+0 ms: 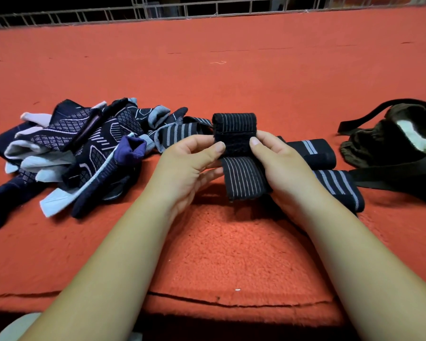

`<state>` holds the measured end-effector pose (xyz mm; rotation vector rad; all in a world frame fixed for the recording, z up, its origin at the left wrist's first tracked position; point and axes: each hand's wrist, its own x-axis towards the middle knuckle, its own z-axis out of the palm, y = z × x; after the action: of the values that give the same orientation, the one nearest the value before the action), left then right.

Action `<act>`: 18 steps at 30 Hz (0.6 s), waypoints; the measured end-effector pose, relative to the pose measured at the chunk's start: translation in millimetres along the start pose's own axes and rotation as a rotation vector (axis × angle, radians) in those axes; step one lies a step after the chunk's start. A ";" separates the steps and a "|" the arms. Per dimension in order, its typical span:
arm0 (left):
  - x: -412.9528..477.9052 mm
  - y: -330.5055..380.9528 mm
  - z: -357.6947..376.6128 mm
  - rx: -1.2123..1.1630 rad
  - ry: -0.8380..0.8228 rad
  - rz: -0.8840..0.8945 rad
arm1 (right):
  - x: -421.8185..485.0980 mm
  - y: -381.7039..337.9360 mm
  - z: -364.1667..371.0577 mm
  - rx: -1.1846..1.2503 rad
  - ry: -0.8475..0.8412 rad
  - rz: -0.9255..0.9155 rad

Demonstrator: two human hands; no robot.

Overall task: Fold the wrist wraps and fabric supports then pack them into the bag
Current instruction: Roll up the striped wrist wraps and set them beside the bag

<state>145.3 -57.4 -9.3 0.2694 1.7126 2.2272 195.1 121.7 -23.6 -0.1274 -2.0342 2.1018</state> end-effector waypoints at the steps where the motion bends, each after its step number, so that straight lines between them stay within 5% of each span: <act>1: -0.2 -0.4 1.1 -0.012 0.000 -0.006 | 0.1 -0.4 0.1 0.013 0.000 0.002; 11: 6.1 -3.9 -1.0 -0.111 0.016 0.009 | 2.3 -1.8 -1.5 0.159 -0.054 0.079; 18: 6.8 -1.0 -3.5 -0.091 0.040 0.015 | 7.9 -6.2 -2.8 0.482 -0.068 0.159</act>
<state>138.0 -57.9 -11.6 0.2185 1.6282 2.3290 188.6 126.3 -16.9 -0.1437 -1.5331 2.6601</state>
